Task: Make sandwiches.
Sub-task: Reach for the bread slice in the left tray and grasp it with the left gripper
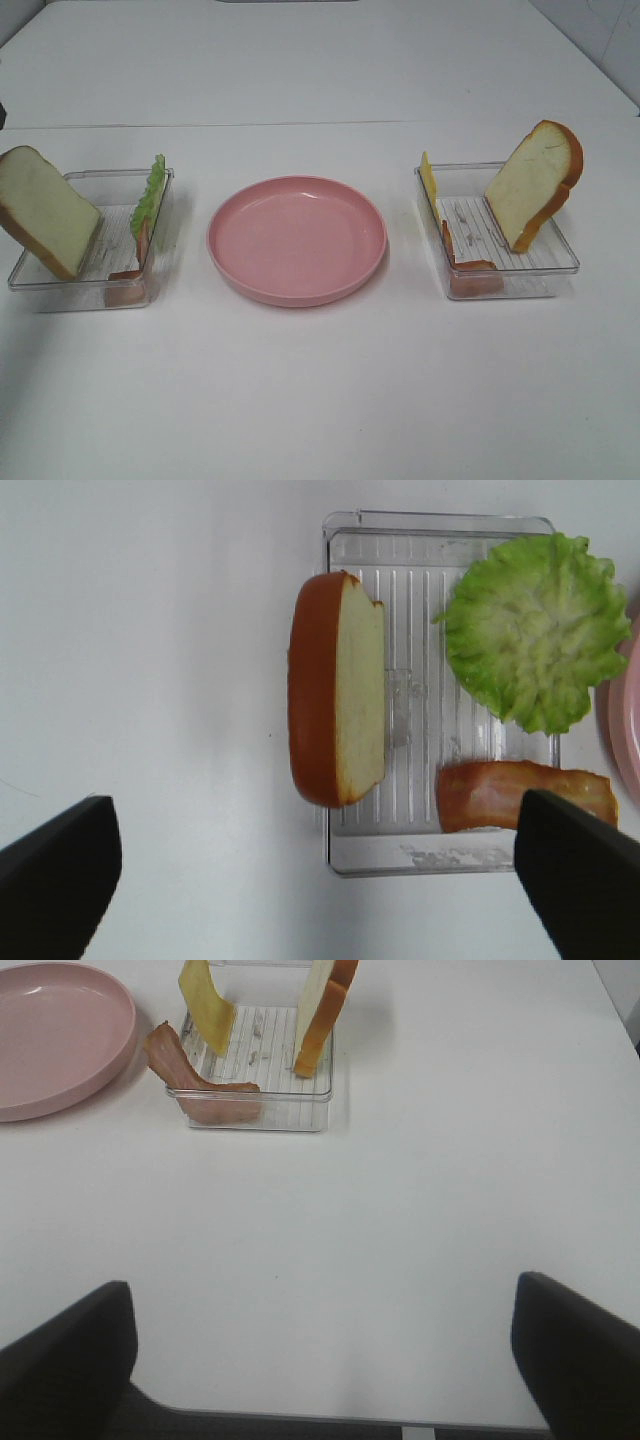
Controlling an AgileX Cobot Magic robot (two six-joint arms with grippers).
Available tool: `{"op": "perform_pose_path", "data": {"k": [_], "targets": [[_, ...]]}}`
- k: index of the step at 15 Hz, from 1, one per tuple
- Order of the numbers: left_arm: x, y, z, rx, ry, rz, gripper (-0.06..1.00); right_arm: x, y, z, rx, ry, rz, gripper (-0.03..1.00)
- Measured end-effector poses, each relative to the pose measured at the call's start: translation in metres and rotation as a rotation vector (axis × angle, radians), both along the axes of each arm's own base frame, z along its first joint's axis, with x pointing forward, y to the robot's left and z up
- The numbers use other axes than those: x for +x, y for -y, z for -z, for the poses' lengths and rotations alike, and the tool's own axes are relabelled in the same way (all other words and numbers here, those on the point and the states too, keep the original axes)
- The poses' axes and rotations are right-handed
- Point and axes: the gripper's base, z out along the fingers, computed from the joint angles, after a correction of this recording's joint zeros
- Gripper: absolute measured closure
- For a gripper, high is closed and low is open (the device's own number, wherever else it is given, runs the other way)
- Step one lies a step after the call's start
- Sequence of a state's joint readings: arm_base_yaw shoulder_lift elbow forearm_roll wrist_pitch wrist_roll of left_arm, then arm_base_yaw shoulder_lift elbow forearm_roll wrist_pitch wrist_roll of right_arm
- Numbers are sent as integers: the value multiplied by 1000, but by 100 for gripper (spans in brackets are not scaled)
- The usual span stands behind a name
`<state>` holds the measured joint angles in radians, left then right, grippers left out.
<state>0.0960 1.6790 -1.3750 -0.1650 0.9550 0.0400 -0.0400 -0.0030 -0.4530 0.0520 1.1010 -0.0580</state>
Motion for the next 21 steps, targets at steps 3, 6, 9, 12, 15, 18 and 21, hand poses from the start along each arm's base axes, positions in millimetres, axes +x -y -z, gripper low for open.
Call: {"op": "perform_pose_path", "data": {"k": [3,6,9,12,15,18,21], "targets": [[32,-2,23,-20,-78,6,-5,0,0,0,0,0,0,-1],[57,-3,66,-41,-201,11,-5,0,0,0,0,0,0,-1],[64,-4,103,-50,-289,12,-4,0,0,0,0,0,0,-1],[69,-4,116,-40,-281,30,-3,0,0,0,0,0,0,-1],[73,-3,115,-40,-238,28,9,0,0,0,0,0,0,-1],[76,0,114,-73,-202,10,49,0,0,0,0,0,0,-1],[77,4,113,-127,-196,-10,73,0,0,0,0,0,0,-1]]}}
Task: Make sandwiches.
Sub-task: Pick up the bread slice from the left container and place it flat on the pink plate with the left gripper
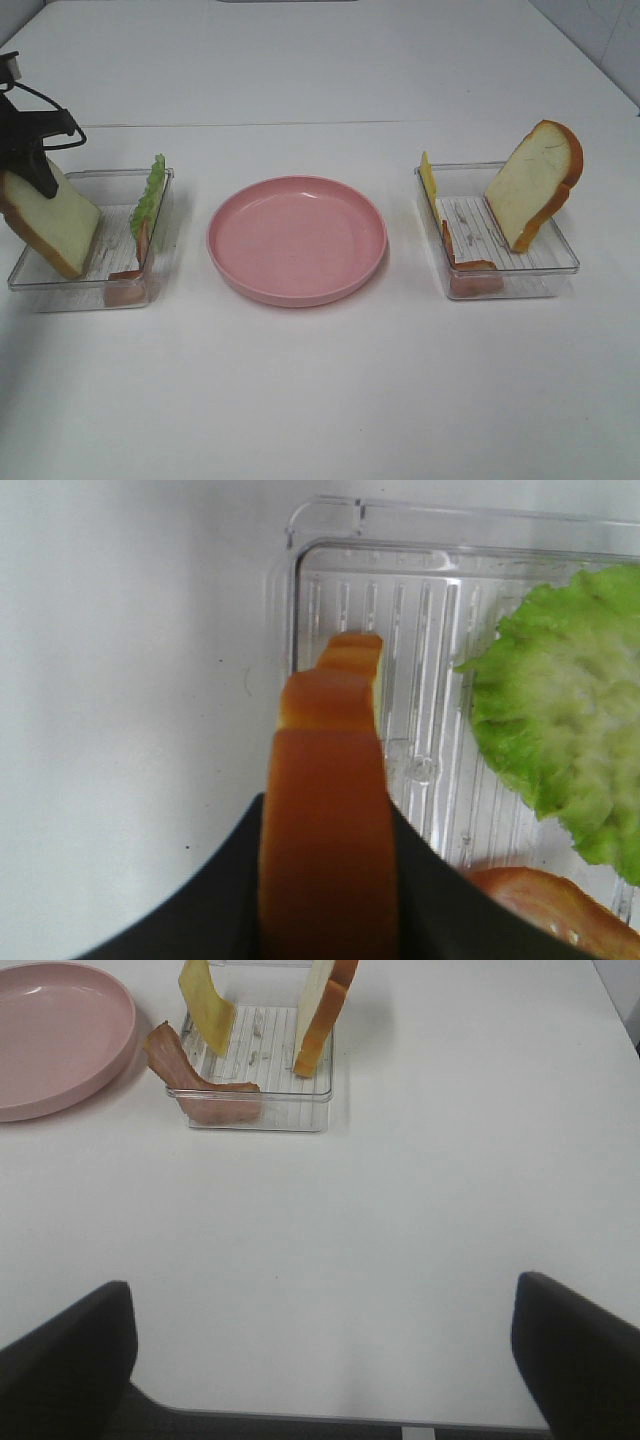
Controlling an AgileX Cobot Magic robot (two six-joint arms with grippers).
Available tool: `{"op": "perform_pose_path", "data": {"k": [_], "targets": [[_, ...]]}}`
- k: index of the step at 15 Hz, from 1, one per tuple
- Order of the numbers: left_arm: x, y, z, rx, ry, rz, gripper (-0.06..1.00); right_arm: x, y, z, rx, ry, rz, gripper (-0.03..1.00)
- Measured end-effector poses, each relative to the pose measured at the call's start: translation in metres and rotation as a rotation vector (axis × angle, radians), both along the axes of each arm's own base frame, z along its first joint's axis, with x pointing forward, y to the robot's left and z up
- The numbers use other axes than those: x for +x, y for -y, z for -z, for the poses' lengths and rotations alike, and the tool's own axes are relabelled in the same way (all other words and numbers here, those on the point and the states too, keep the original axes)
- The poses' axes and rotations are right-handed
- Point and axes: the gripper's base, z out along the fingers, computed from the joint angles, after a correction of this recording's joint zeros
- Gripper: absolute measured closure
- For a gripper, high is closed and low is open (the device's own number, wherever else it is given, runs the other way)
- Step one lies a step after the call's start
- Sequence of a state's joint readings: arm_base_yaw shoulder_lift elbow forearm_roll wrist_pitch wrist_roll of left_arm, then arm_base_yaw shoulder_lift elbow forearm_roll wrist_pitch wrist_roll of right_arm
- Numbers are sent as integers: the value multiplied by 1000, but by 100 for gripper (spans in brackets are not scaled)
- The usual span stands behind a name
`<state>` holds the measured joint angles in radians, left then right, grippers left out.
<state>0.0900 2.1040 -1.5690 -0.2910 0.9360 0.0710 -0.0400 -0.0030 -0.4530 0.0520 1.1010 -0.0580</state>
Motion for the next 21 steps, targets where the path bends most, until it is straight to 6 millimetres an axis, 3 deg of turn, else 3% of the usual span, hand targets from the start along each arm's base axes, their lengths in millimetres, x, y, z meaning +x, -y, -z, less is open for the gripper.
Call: {"op": "perform_pose_path", "data": {"k": [4,7,8,9,10,12,13,15,17,20,21], "targets": [[0,2,-3,-29,-15,-3,75,0,0,0,0,0,0,-1],[2,5,-24,-56,-63,24,75,0,0,0,0,0,0,-1],[5,5,-39,-65,-70,26,75,0,0,0,0,0,0,-1],[15,4,-74,-52,24,12,75,0,0,0,0,0,0,-1],[18,3,-95,-50,81,-6,75,0,0,0,0,0,0,-1],[11,9,-134,-48,176,-21,75,0,0,0,0,0,0,-1],[8,12,-143,-47,197,-16,75,0,0,0,0,0,0,-1],[-4,47,-168,-72,249,54,75,0,0,0,0,0,0,-1],[-12,91,-175,-162,254,143,75,0,0,0,0,0,0,-1],[-20,157,-162,-279,187,259,75,0,0,0,0,0,0,-1],[-18,170,-154,-306,168,266,75,0,0,0,0,0,0,-1]]}}
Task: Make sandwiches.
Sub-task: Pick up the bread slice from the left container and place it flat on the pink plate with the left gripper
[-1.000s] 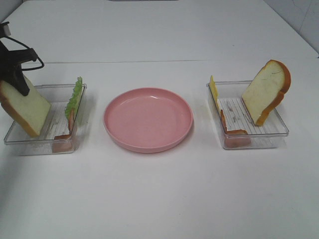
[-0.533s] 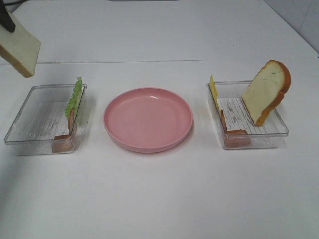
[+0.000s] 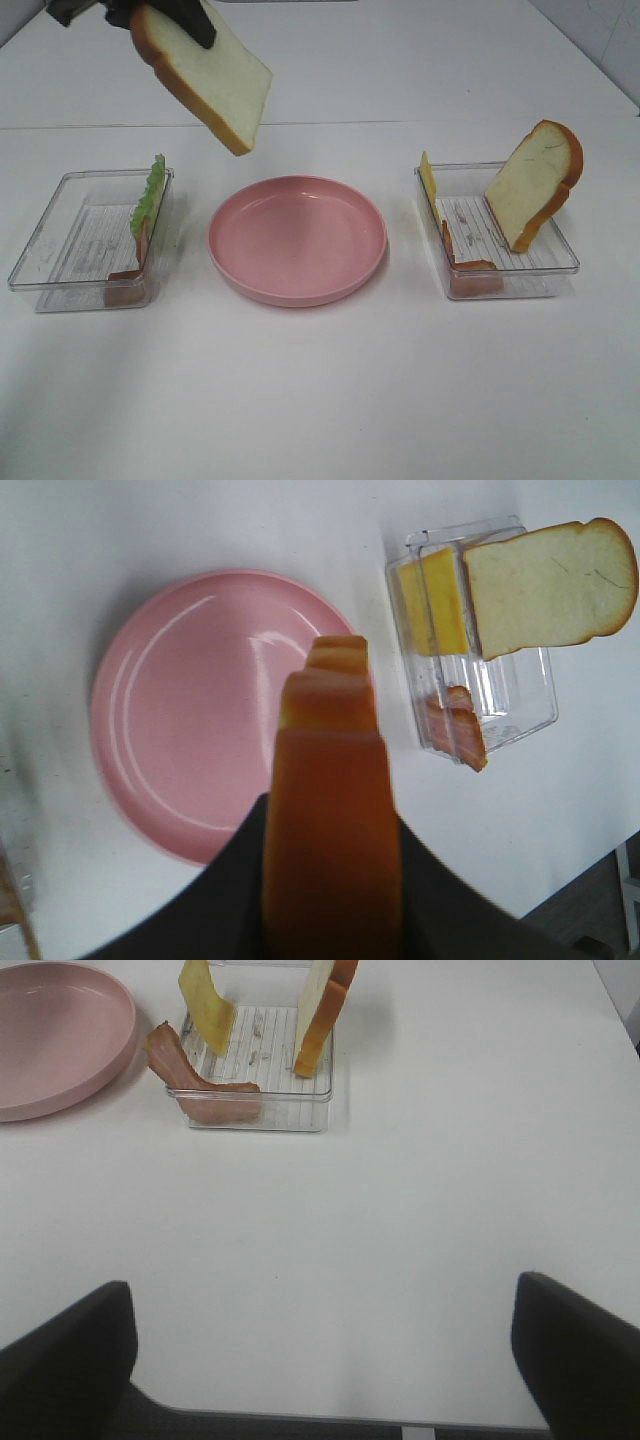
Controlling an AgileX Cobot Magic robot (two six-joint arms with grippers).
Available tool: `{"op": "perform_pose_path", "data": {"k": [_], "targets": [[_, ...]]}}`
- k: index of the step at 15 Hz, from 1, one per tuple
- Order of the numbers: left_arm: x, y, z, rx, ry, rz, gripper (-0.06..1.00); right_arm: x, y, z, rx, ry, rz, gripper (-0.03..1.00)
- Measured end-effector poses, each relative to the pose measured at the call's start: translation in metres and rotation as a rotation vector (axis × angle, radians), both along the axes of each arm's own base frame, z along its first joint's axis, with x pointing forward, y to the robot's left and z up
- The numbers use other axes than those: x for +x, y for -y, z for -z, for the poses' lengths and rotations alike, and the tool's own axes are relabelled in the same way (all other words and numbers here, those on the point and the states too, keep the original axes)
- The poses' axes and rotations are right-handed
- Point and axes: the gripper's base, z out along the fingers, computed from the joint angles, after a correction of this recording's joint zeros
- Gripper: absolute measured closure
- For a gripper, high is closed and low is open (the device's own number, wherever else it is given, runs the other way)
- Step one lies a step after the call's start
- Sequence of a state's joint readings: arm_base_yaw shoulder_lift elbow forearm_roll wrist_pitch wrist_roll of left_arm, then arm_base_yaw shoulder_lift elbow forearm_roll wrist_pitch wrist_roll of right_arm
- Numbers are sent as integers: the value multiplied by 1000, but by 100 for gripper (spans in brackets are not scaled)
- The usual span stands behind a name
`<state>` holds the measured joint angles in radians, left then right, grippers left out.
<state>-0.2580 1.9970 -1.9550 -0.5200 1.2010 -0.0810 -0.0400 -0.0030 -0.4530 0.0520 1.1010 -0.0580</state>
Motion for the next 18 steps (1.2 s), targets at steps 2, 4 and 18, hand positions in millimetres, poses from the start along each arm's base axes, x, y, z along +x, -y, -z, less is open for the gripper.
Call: {"op": "perform_pose_path", "data": {"k": [2,4,18], "targets": [[6,23,19,-47,-33,11,75,0,0,0,0,0,0,-1],[12,42,42,-84,-70,16,75,0,0,0,0,0,0,-1],[35,89,160,-80,-242,-142,75,0,0,0,1,0,-1,-1]]}}
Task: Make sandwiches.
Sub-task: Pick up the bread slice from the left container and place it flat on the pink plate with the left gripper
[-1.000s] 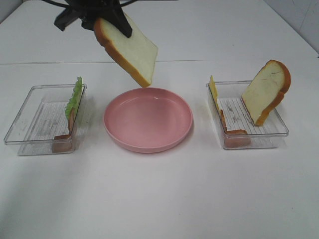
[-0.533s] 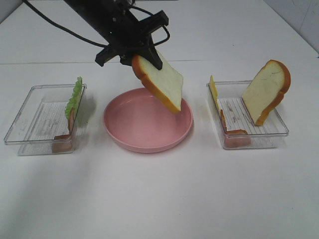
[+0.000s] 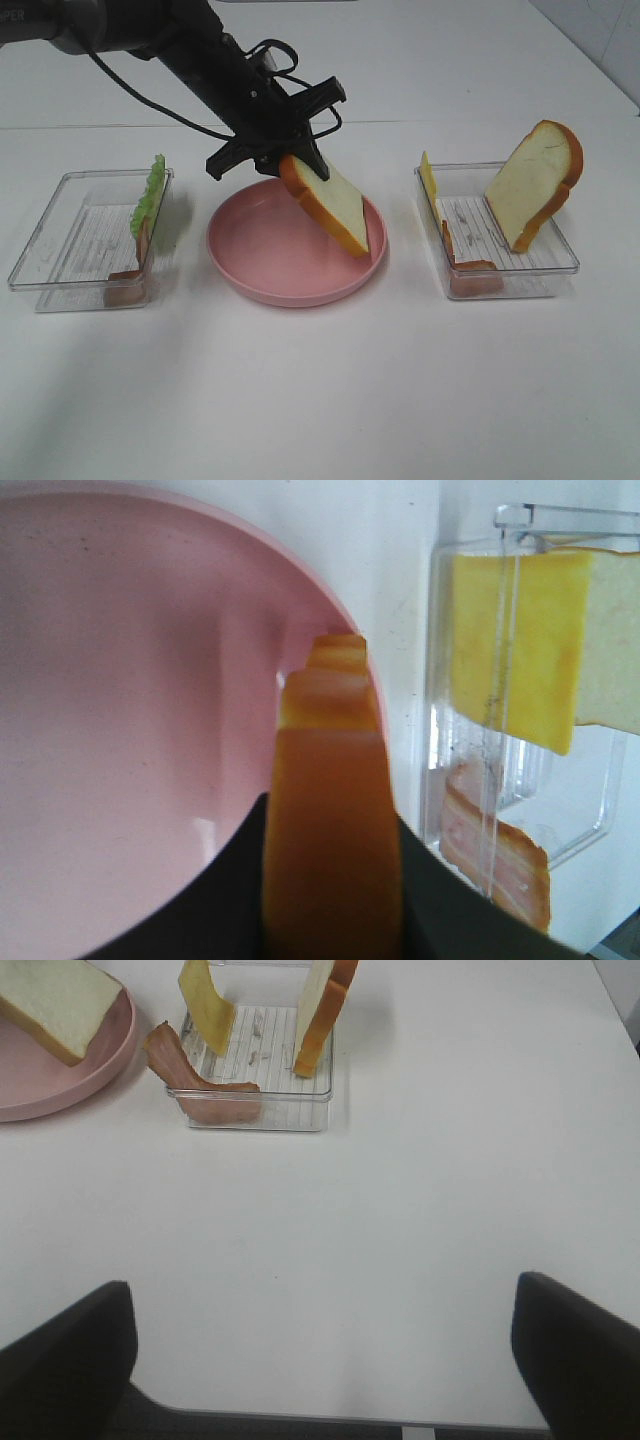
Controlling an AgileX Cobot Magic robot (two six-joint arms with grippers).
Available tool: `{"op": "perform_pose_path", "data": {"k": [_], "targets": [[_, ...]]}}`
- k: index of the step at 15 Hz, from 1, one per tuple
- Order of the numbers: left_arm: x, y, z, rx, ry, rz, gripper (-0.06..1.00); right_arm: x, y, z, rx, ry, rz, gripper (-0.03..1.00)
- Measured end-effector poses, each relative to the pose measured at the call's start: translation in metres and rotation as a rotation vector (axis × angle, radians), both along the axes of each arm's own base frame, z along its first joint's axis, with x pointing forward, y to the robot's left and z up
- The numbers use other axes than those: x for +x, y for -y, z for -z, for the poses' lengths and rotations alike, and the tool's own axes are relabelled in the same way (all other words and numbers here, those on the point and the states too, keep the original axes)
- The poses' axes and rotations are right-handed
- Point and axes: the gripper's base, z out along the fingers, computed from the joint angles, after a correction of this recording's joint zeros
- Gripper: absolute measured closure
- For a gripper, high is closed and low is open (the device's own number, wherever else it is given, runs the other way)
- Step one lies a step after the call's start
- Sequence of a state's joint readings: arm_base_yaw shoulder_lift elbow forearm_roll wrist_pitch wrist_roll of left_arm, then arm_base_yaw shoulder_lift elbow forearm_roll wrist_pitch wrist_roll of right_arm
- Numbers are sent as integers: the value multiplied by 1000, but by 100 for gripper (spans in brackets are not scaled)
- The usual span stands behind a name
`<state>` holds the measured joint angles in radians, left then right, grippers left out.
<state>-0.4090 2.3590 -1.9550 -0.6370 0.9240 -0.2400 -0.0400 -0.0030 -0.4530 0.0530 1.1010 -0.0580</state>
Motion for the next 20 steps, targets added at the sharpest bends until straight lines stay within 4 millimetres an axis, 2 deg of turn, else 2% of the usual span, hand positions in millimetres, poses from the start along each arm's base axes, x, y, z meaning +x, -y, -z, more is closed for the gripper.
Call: {"op": "perform_pose_path", "data": {"k": [4,15,16,18,19,20], "targets": [[1,-1,16,22,-19,-3,75,0,0,0,0,0,0,-1],[3,-5,19,83,11,19,74,0,0,0,0,0,0,-1],[3,-5,19,84,11,19,71,0,0,0,0,0,0,-1],[3,-6,19,99,17,25,58,0,0,0,0,0,0,-1],[3,-6,19,107,20,28,33,0,0,0,0,0,0,-1],[3,-7,20,108,20,29,23,0,0,0,0,0,0,-1]]}}
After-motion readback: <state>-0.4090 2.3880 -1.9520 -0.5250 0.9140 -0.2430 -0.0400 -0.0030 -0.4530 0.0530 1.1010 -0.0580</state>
